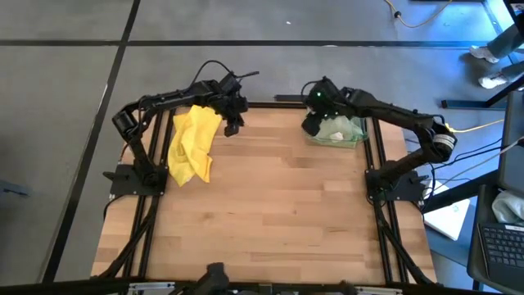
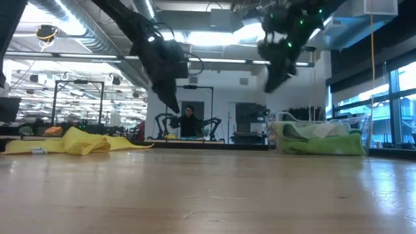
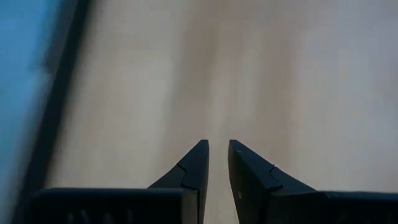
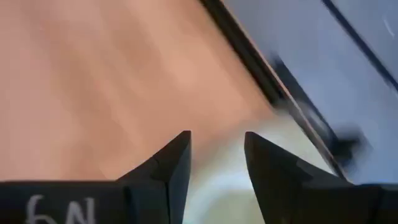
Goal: Fold microfiber towels
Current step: Fold the yellow cloth
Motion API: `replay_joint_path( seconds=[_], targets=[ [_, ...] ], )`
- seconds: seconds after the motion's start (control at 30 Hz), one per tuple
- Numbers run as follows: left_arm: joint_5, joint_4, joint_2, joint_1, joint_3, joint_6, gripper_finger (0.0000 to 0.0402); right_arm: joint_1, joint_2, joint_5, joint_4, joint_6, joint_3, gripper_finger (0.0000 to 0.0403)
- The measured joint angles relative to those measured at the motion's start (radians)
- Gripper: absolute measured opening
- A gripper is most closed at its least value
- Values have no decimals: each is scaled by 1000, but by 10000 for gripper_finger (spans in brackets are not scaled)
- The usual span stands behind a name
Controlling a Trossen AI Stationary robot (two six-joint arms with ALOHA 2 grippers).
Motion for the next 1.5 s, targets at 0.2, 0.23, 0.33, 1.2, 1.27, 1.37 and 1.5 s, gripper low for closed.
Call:
replay_joint_path(
  seconds=[0.2,0.23,0.33,1.2,1.27,1.37,1.5],
  targets=[
    [-43,63,-181,-9,-125,-85,39,130,-18,-303,426,-79,-141,152],
    [-28,75,-226,-8,-162,-99,37,143,-15,-349,517,-80,-179,152],
    [-20,175,-357,-7,-294,-183,35,173,-4,-429,758,-81,-301,152],
    [-758,23,-556,-251,-589,-791,35,298,153,-596,1272,-209,-550,152],
    [-703,14,-503,-210,-589,-832,34,298,153,-596,1273,-209,-550,152],
    [-638,-1,-394,-180,-599,-839,34,298,153,-595,1274,-209,-550,152],
    [-610,20,-260,-153,-605,-839,34,298,153,-596,1277,-209,-550,152]
  ],
)
